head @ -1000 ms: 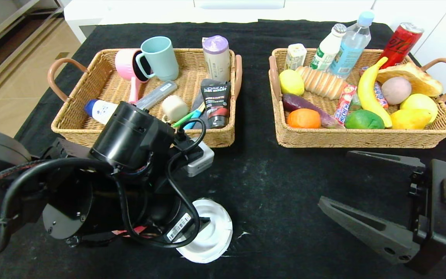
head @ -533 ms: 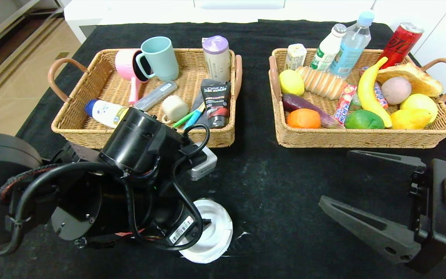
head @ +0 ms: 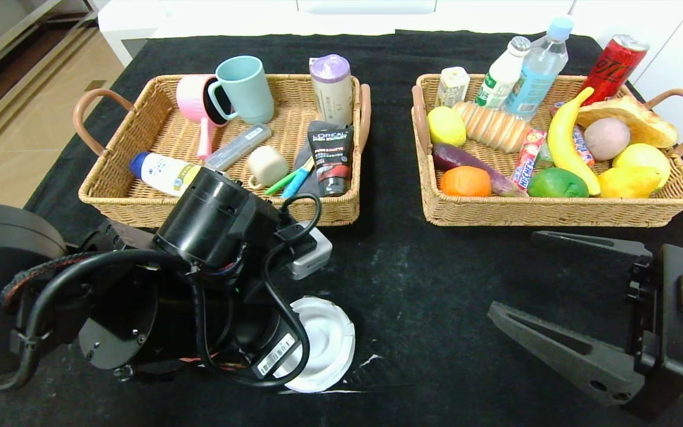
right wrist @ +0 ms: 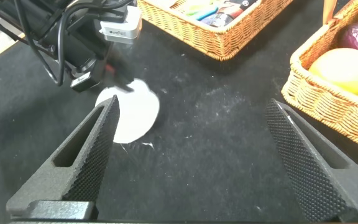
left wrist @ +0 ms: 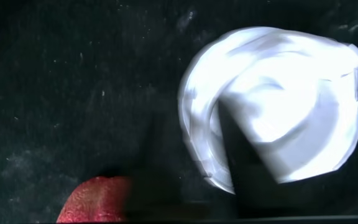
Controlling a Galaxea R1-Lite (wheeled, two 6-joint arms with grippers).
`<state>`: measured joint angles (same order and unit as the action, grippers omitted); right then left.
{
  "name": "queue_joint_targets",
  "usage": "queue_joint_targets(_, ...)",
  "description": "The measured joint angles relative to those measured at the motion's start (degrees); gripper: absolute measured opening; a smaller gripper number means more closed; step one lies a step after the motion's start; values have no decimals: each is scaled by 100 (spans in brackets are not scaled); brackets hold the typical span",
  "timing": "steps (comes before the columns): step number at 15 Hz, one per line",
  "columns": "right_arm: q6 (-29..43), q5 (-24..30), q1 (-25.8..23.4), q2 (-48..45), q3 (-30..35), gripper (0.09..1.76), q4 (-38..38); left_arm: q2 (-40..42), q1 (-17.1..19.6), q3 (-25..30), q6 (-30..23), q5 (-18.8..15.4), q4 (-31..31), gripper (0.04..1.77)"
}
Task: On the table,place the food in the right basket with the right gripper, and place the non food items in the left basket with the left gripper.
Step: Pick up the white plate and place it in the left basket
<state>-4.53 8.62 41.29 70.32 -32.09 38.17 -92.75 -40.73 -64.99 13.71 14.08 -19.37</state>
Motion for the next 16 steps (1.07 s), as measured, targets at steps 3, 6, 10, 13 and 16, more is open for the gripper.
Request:
queue_joint_targets(3, 0, 0, -4, 11, -5, 171, 0, -4, 11, 35, -2, 0, 9, 13)
queue_joint_targets(6, 0, 0, -4, 11, -2, 171, -5, -20, 11, 41, -2, -2, 11, 13)
queue_joint_targets(10, 5, -5, -17, 27, -7, 171, 0, -80, 5, 52, -5, 6, 50, 13)
queue_joint_targets(13, 2, -5, -17, 24, -7, 171, -9, -108, 2, 30, -11, 5, 33, 13)
queue_joint_targets(16, 2, -2, -17, 18, 1, 171, 0, -116, 2, 39, -16, 2, 27, 13)
